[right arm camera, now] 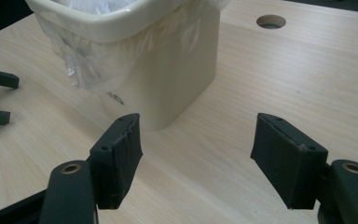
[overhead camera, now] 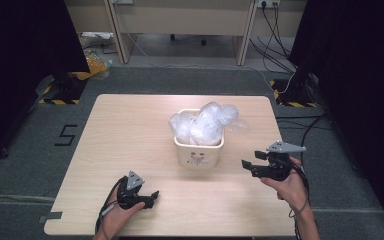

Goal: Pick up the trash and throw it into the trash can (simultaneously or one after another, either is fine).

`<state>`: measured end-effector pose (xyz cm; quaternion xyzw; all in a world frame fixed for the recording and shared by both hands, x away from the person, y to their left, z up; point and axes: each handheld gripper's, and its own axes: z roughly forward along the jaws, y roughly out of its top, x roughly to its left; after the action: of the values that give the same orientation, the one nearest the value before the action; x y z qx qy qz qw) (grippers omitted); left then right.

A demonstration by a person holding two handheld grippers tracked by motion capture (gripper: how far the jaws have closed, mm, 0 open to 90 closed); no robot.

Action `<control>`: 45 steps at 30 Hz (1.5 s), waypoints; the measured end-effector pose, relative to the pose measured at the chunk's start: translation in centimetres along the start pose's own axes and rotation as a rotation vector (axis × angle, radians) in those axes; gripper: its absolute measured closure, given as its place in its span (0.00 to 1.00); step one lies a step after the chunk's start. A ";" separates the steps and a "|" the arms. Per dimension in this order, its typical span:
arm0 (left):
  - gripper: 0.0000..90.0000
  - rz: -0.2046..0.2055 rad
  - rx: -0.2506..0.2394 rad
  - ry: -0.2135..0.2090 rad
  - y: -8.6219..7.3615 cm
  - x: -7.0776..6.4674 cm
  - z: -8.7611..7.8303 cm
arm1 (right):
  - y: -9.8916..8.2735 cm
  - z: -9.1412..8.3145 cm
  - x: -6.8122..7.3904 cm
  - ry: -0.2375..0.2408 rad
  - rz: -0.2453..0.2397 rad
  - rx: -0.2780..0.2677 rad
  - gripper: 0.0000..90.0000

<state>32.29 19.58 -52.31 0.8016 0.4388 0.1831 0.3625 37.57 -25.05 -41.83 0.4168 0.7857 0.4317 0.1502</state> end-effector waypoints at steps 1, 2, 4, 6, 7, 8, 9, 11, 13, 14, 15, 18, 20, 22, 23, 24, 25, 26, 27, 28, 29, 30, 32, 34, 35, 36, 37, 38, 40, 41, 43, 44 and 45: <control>0.15 0.000 0.001 0.000 0.0 0.0 0.0 | -0.3 0.0 0.0 0.001 0.004 -0.006 0.36; 0.15 0.000 0.000 0.000 0.0 0.0 0.0 | -0.6 0.0 0.1 0.005 0.010 -0.007 0.36; 0.15 0.000 0.000 0.000 0.0 0.0 0.0 | -1.3 0.1 0.1 0.008 0.018 -0.022 0.36; 0.15 -0.001 0.000 0.000 0.0 0.0 0.0 | -2.0 0.2 0.2 0.008 0.015 -0.004 0.36; 0.15 0.000 0.000 0.001 0.0 0.0 0.0 | -2.3 0.3 0.2 0.006 0.016 0.002 0.36; 0.15 0.000 0.000 0.001 0.0 0.0 0.0 | -2.7 0.4 0.2 0.005 0.020 -0.002 0.35; 0.15 0.000 0.000 0.001 0.0 0.0 0.0 | -3.1 0.5 0.2 0.007 0.024 0.005 0.35; 0.15 -0.001 0.000 0.000 0.0 0.0 0.0 | -3.7 0.8 0.2 0.008 0.022 0.022 0.34; 0.15 -0.001 0.000 0.001 0.0 0.0 0.0 | -4.5 1.3 0.3 0.004 0.024 0.042 0.31; 0.15 -0.001 0.000 0.001 0.0 0.0 0.0 | -4.8 1.4 0.3 0.002 0.022 0.051 0.29; 0.15 -0.001 0.000 0.000 0.0 0.0 0.0 | -5.0 1.6 0.3 -0.003 0.024 0.053 0.28; 0.15 -0.001 0.000 0.001 0.0 0.0 0.0 | -5.6 2.1 0.5 -0.019 0.020 0.066 0.23; 0.15 -0.001 0.000 0.000 0.0 0.0 0.0 | -6.2 2.4 0.7 -0.017 -0.001 0.082 0.20; 0.15 -0.001 0.000 0.001 0.0 0.0 0.0 | -6.7 2.7 0.9 -0.019 -0.010 0.096 0.19; 0.15 -0.001 0.000 0.001 0.0 0.0 0.0 | -7.0 2.9 1.0 -0.022 -0.012 0.104 0.19; 0.15 0.000 0.001 0.001 0.0 0.0 0.0 | -7.2 3.0 1.1 -0.026 -0.015 0.116 0.19; 0.15 -0.001 0.000 0.001 0.0 0.0 0.0 | -7.5 3.1 1.3 -0.033 -0.019 0.128 0.19; 0.15 -0.001 0.001 0.000 0.0 0.0 0.0 | -7.7 3.2 1.3 -0.036 -0.021 0.133 0.19; 0.15 -0.001 0.001 0.000 0.0 0.0 0.0 | -7.8 3.2 1.4 -0.038 -0.027 0.140 0.19; 0.15 0.000 0.001 0.000 0.0 0.0 0.0 | -8.1 3.3 1.5 -0.039 -0.028 0.144 0.19; 0.15 -0.001 0.001 0.001 0.0 0.0 0.0 | -8.3 3.3 1.6 -0.038 -0.029 0.145 0.19; 0.15 0.000 0.002 0.000 0.0 0.0 0.0 | -8.4 3.3 1.6 -0.040 -0.027 0.148 0.19; 0.15 -0.001 0.000 0.001 0.0 0.0 0.0 | -8.9 3.4 1.8 -0.042 -0.029 0.159 0.19; 0.15 0.000 0.002 0.001 0.0 0.0 0.0 | -9.4 3.6 2.1 -0.053 -0.060 0.163 0.18; 0.15 -0.001 0.001 0.000 0.0 0.0 0.0 | -9.5 3.6 2.2 -0.059 -0.069 0.162 0.18; 0.15 0.000 0.001 0.001 0.0 0.0 0.0 | -9.5 3.5 2.3 -0.065 -0.073 0.165 0.18; 0.15 0.000 0.001 0.000 0.0 0.0 0.0 | -9.7 3.5 2.5 -0.075 -0.083 0.165 0.17; 0.15 0.000 0.002 0.001 0.0 0.0 0.0 | -9.7 3.6 2.6 -0.078 -0.094 0.161 0.16; 0.15 0.000 0.001 0.001 0.0 0.0 0.0 | -10.0 3.6 2.8 -0.086 -0.103 0.145 0.14; 0.15 0.000 0.001 0.001 0.0 0.0 0.0 | -10.0 3.6 2.8 -0.088 -0.102 0.146 0.14; 0.15 -0.001 0.000 0.001 0.0 0.0 0.0 | -10.1 3.6 2.8 -0.088 -0.102 0.146 0.14; 0.15 -0.001 0.001 0.002 0.0 0.0 0.0 | -10.1 3.6 2.8 -0.088 -0.102 0.146 0.14; 0.15 -0.001 0.000 0.002 0.0 0.0 0.0 | -10.1 3.6 2.8 -0.088 -0.102 0.146 0.14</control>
<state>32.28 19.58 -52.31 0.8013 0.4394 0.1836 0.3622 32.73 -23.66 -51.67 0.4046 0.8279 0.3463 0.1757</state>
